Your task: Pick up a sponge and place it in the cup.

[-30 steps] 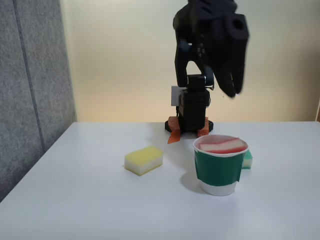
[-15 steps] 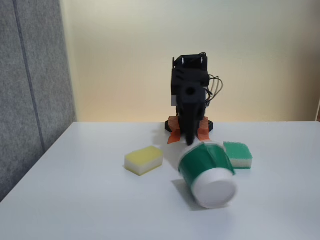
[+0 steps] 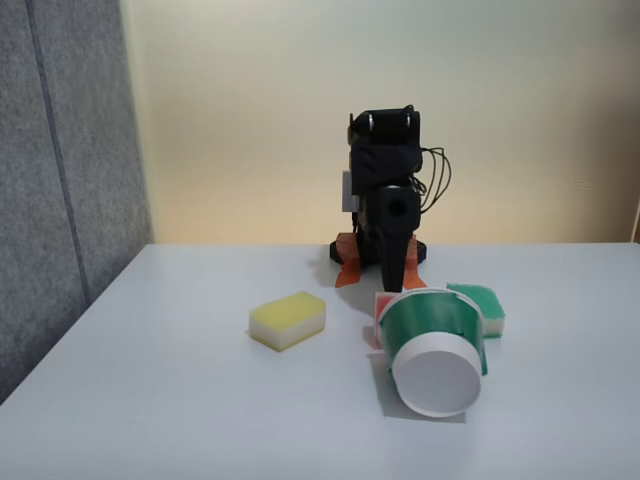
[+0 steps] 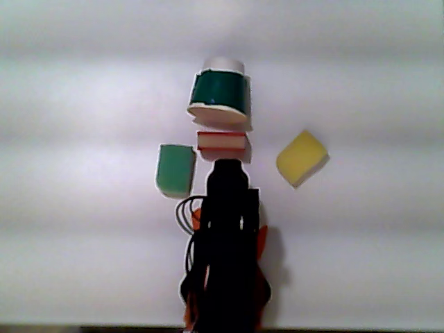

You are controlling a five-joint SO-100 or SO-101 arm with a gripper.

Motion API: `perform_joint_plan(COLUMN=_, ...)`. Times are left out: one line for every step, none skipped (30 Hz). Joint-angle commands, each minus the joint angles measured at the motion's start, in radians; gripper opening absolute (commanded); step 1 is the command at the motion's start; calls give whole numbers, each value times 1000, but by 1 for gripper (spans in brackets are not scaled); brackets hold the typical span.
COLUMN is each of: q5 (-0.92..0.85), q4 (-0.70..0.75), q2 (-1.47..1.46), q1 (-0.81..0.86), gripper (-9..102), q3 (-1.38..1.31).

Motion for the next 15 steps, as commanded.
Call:
perform_joint_plan(q5=18, q4=18, q2=17, q1=23, gripper=0, q3=44)
perform_joint_plan(q5=55, q4=21, q2=17, q1=23, gripper=0, q3=44)
perform_joint_plan(q5=103, q4=26, q2=17, q1=23, gripper=0, q3=44)
perform_joint_plan(q5=169, q4=34, q2=17, q1=23, gripper=0, q3=44)
perform_joint_plan(q5=259, q4=48, q2=17, q1=21, gripper=0, q3=44)
perform_joint_plan(q5=351, q4=52, q2=17, q1=21, gripper=0, q3=44)
perform_joint_plan(q5=353, q4=51, q2=17, q1=23, gripper=0, q3=44)
perform_joint_plan(q5=316, q4=54, q2=17, q1=23, gripper=0, q3=44)
perform_joint_plan(q5=308, q4=54, q2=17, q1=21, gripper=0, q3=44)
perform_joint_plan(q5=318, q4=54, q2=17, q1=21, gripper=0, q3=44)
perform_joint_plan(q5=318, q4=54, q2=17, q1=21, gripper=0, q3=44)
perform_joint_plan(q5=318, q4=54, q2=17, q1=21, gripper=0, q3=44)
perform_joint_plan(q5=318, q4=55, q2=17, q1=21, gripper=0, q3=44)
perform_joint_plan(q5=318, q4=55, q2=17, q1=21, gripper=0, q3=44)
perform_joint_plan(q5=318, q4=55, q2=17, q1=21, gripper=0, q3=44)
